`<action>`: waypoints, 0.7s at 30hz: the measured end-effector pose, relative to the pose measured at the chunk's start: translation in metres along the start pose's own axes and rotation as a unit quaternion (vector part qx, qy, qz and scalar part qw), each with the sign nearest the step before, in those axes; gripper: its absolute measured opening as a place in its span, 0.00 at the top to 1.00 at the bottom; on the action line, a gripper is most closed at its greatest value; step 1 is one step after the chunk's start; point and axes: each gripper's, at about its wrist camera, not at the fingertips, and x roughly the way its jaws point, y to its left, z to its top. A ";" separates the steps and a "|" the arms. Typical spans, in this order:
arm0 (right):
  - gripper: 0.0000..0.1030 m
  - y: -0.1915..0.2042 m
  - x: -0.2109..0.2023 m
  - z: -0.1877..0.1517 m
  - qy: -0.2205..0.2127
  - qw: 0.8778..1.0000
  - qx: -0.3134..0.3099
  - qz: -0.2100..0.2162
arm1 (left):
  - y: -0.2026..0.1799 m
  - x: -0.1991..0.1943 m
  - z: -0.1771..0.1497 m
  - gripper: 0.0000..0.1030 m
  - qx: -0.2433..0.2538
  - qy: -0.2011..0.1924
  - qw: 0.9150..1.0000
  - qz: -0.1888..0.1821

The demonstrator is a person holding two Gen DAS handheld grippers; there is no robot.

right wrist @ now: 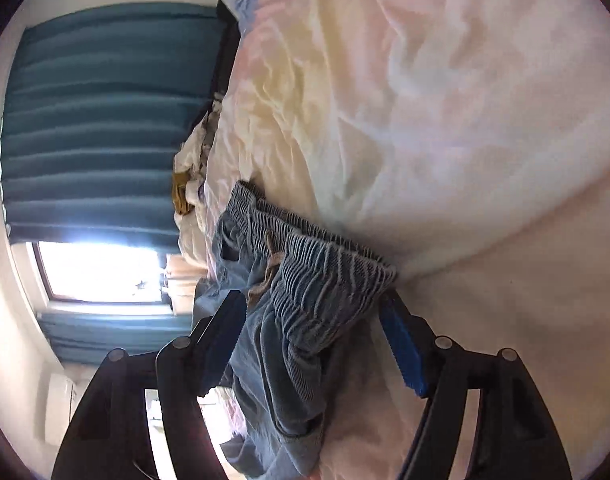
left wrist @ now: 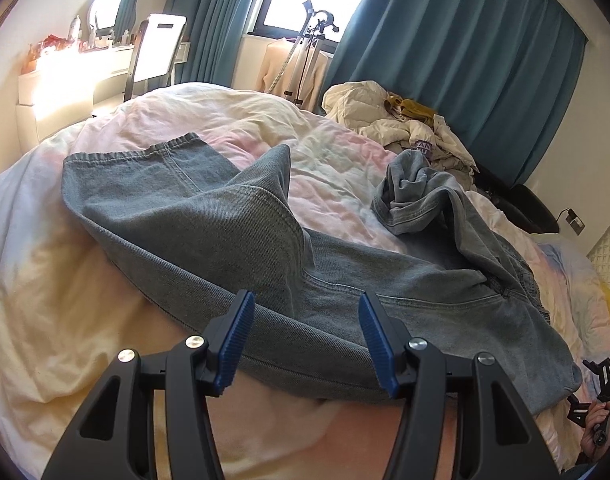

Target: Fold clothes

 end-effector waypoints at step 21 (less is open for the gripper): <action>0.86 0.147 -0.023 -0.020 -0.133 0.939 -0.313 -0.049 | 0.028 0.001 0.008 0.46 -0.058 0.005 0.998 0.015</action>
